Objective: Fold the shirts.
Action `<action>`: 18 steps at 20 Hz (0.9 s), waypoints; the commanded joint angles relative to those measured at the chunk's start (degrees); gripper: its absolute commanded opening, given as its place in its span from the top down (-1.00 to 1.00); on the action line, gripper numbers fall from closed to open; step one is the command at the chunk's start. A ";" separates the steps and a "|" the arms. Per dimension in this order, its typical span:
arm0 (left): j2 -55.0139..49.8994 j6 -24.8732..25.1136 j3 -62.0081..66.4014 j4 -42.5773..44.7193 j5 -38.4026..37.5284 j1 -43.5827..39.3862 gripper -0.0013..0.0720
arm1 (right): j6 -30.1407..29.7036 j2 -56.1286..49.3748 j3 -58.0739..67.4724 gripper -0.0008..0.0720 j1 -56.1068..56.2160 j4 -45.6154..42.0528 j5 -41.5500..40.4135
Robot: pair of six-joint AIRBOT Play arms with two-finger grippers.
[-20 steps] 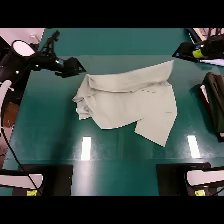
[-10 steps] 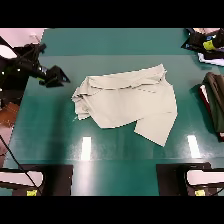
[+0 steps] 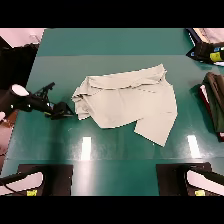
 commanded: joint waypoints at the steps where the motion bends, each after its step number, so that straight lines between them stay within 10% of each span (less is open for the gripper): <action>1: 1.33 4.94 -7.32 -6.27 7.63 -1.29 -0.53 | 0.00 4.11 -5.01 -0.13 -0.02 0.04 -2.78; 9: 1.33 -3.23 -7.39 -6.14 21.86 -11.72 -0.52 | 0.00 5.75 -5.66 -0.13 -0.02 0.04 -2.01; 12: 1.33 -3.61 -7.39 -6.16 20.72 -11.72 0.89 | 0.00 5.75 -5.66 -0.13 -0.02 0.04 -1.79; 18: 3.67 -3.17 -1.07 -1.49 10.88 -11.58 0.90 | -1.99 5.16 -7.67 -0.13 -0.39 -0.55 6.03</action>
